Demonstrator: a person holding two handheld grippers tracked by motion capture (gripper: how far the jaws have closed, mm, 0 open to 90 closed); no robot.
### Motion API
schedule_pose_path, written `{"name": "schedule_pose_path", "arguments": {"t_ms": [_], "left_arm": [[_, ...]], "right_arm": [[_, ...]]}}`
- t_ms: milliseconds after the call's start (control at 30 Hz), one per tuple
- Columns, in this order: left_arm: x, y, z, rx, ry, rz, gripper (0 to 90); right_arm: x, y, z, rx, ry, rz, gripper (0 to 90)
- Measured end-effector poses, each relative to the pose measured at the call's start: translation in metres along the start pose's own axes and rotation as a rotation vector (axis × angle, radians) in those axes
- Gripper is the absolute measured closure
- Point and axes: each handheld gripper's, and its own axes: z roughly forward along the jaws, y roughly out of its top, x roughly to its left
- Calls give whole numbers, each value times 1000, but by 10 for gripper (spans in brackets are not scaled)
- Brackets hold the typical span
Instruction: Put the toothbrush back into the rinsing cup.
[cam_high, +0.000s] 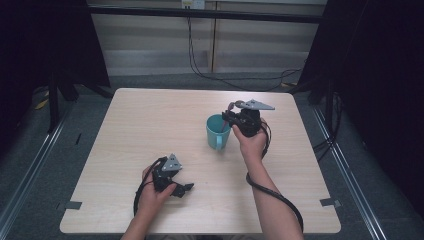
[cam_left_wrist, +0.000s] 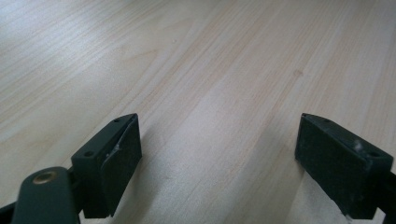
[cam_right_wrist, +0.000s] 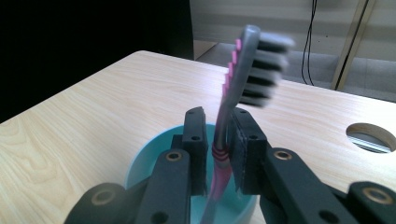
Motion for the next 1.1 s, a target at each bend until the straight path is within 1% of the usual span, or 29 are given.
{"name": "schedule_pose_path", "arguments": {"t_ms": [67,267,467,567,633,700,833,967,1100], "left_arm": [[0,0,0,-1,0,-1,144],[0,0,0,-2,0,-2,144],[0,0,0,-1,0,-1,144],[0,0,0,-1,1,0,144],[0,0,0,-1,0,0,144],[0,0,0,-1,0,-2,144],[0,0,0,-1,0,-1,143],[0,0,0,-1,0,-1,143],[0,0,0,-1,0,-1,144]], "right_arm": [[-1,0,-2,1,-7,-7,766],[-6,-2,-8,4,-25,6,709],[-7,-5,-13,17,-47,6,588],[-7,-3,-16,23,-57,-9,515],[-8,-2,-18,24,-48,-5,480],[-8,-2,-20,32,-50,-5,430],[-8,-2,-23,53,-32,-19,349],[-9,0,-28,56,-30,-19,318],[-12,0,-33,75,-29,-17,284]]}}
